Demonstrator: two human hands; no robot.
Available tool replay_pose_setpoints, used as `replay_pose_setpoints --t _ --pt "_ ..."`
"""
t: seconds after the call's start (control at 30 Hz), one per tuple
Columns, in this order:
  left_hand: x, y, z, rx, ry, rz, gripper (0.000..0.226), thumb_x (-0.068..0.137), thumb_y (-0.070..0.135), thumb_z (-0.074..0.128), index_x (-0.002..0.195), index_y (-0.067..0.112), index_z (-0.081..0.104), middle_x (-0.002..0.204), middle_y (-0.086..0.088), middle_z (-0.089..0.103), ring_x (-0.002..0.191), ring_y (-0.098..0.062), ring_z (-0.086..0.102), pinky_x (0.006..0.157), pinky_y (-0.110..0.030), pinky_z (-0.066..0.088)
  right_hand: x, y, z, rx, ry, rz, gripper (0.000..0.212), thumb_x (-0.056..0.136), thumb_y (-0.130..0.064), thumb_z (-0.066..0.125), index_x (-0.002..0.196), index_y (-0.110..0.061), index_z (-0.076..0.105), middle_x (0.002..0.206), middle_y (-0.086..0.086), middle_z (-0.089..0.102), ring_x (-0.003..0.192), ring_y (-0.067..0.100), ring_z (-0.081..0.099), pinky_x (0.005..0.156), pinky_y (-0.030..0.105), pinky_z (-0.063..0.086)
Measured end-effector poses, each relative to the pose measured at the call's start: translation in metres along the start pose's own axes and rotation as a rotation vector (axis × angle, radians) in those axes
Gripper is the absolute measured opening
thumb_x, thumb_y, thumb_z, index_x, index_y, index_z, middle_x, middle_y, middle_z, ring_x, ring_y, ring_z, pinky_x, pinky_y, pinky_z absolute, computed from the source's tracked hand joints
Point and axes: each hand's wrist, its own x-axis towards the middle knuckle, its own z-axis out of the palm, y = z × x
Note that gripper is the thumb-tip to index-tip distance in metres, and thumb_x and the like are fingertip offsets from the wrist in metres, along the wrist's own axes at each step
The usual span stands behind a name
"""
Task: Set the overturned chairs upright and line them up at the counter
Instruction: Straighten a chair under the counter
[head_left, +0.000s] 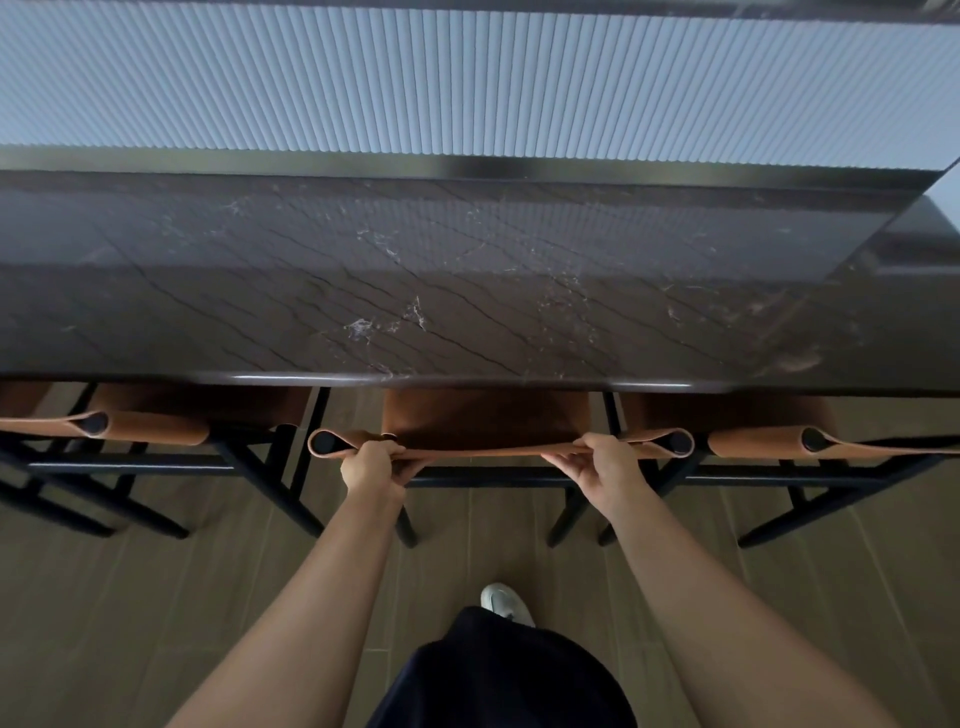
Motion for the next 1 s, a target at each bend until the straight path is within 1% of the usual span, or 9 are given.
replay_pose_setpoints --t 0.17,0.3,0.4,0.53,0.63,0.73,0.83,0.93,1.0 --pt "0.010 0.003 -0.003 0.008 0.034 -0.006 0.021 0.086 -0.015 0.045 0.090 0.005 0.051 0.117 -0.023 0.060 0.101 -0.039 0.064 0.079 -0.048 0.058 0.002 0.003 0.004 -0.006 -0.014 -0.013 0.019 0.094 0.011 0.045 0.100 -0.006 0.050 0.106 0.022 0.060 0.091 0.036 0.066 0.062 0.048 0.059" --pt "0.016 0.009 0.002 -0.019 0.008 -0.036 0.027 0.087 -0.016 0.044 0.107 0.003 0.049 0.111 -0.021 0.059 0.101 -0.039 0.064 0.076 -0.047 0.057 0.008 -0.003 0.011 -0.001 0.002 0.004 0.020 0.093 0.012 0.045 0.100 -0.007 0.049 0.108 0.023 0.058 0.092 0.038 0.064 0.064 0.049 0.058" --pt "0.019 0.013 0.006 -0.031 -0.015 -0.028 0.030 0.085 -0.019 0.042 0.105 0.003 0.048 0.100 -0.020 0.058 0.099 -0.039 0.063 0.069 -0.045 0.056 0.012 -0.006 0.014 -0.037 0.005 0.007 0.019 0.094 0.011 0.046 0.101 -0.006 0.050 0.114 0.025 0.057 0.095 0.039 0.065 0.067 0.050 0.059" --pt "0.016 0.009 0.006 -0.028 0.003 -0.009 0.034 0.085 -0.019 0.042 0.112 0.000 0.050 0.114 -0.022 0.058 0.101 -0.039 0.063 0.078 -0.049 0.057 0.012 -0.004 0.012 -0.045 0.002 -0.010 0.022 0.093 0.012 0.044 0.108 -0.004 0.049 0.121 0.027 0.056 0.098 0.039 0.065 0.064 0.049 0.058" --pt "0.011 0.001 0.000 -0.011 0.024 0.001 0.023 0.086 -0.016 0.046 0.100 0.001 0.052 0.115 -0.023 0.060 0.103 -0.040 0.064 0.086 -0.050 0.056 0.009 0.000 0.005 -0.055 0.004 0.001 0.021 0.093 0.011 0.044 0.104 -0.006 0.050 0.114 0.025 0.061 0.089 0.037 0.067 0.056 0.047 0.060" --pt "0.010 -0.006 -0.007 -0.041 0.026 0.012 0.020 0.086 -0.016 0.045 0.091 0.003 0.051 0.109 -0.023 0.061 0.101 -0.042 0.064 0.083 -0.051 0.056 0.008 0.004 -0.001 -0.042 -0.003 0.012 0.021 0.093 0.011 0.046 0.102 -0.007 0.052 0.109 0.023 0.063 0.085 0.036 0.068 0.054 0.046 0.061" --pt "0.015 -0.004 -0.015 -0.055 0.010 0.007 0.023 0.085 -0.017 0.044 0.097 0.002 0.050 0.099 -0.021 0.061 0.097 -0.042 0.065 0.080 -0.052 0.057 0.008 0.008 0.002 -0.039 -0.006 0.021 0.024 0.092 0.012 0.046 0.105 -0.007 0.052 0.108 0.021 0.063 0.087 0.037 0.067 0.052 0.046 0.060" --pt "0.027 0.005 -0.016 -0.025 -0.006 -0.011 0.025 0.084 -0.019 0.044 0.097 0.002 0.049 0.103 -0.022 0.060 0.101 -0.042 0.064 0.082 -0.052 0.056 0.012 0.010 0.008 -0.003 0.003 -0.002 0.026 0.092 0.013 0.044 0.106 -0.008 0.051 0.109 0.022 0.061 0.086 0.037 0.065 0.049 0.044 0.059" --pt "0.032 0.009 -0.014 0.000 -0.018 -0.020 0.024 0.084 -0.018 0.044 0.094 0.003 0.050 0.103 -0.021 0.060 0.101 -0.042 0.064 0.075 -0.048 0.057 0.014 0.012 0.011 0.023 -0.003 -0.011 0.026 0.093 0.013 0.044 0.107 -0.008 0.051 0.110 0.022 0.061 0.086 0.038 0.066 0.051 0.045 0.060"
